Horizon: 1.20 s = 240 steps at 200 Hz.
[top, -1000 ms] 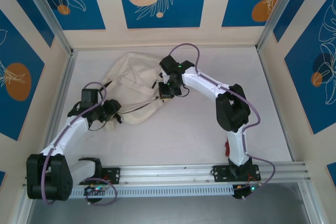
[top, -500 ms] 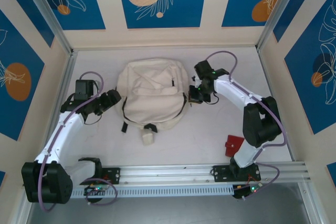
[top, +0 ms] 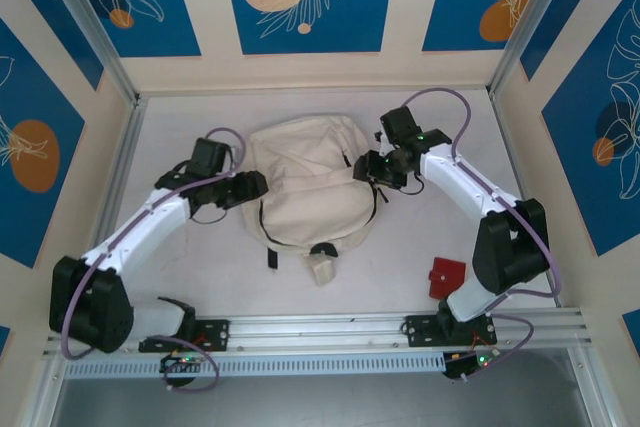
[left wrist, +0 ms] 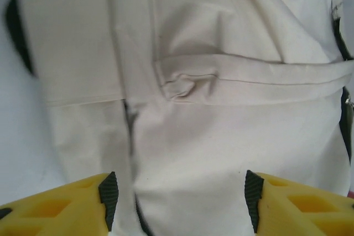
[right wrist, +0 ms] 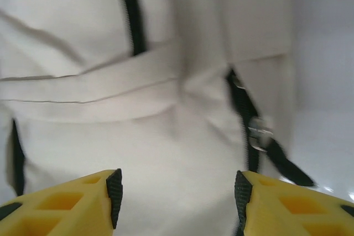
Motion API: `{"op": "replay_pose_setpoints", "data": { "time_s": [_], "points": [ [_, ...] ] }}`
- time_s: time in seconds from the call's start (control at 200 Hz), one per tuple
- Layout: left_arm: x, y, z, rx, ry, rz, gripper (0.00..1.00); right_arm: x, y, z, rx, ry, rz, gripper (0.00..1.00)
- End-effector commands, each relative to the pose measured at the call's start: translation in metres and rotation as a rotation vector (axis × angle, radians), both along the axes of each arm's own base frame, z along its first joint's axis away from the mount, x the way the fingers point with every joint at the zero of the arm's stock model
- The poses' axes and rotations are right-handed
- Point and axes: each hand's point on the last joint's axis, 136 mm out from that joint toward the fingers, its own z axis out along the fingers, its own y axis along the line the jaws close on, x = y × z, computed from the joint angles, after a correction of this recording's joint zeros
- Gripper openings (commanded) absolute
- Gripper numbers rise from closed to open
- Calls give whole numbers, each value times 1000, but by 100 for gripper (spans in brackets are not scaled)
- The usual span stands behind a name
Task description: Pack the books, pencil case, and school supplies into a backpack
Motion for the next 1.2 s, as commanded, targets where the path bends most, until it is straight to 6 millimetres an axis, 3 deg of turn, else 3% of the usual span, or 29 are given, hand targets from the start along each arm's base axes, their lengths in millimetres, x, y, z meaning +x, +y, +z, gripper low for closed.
{"op": "replay_pose_setpoints", "data": {
  "time_s": [0.0,0.115,0.33,0.545,0.85,1.0,1.08,1.195],
  "points": [
    [17,-28,-3,-17,-25,-4,54,1,37,1,101,13,55,56],
    [24,-53,-23,-38,12,-15,43,-1,56,-22,108,76,74,53],
    [24,-76,-67,-17,112,-36,31,2,68,-58,34,130,61,51],
    [6,-58,-111,95,207,-20,26,-18,69,-91,-69,161,68,51],
    [-41,-23,-144,165,274,2,25,-80,73,-125,-155,198,103,49],
    [-54,-11,-138,192,269,2,25,-100,80,-116,-119,177,118,48],
    [-48,-12,-118,186,223,-4,27,-93,83,-94,-85,118,118,49],
    [-30,-19,-75,188,135,-31,34,-69,81,-47,-29,-1,86,56]
  ]
}}
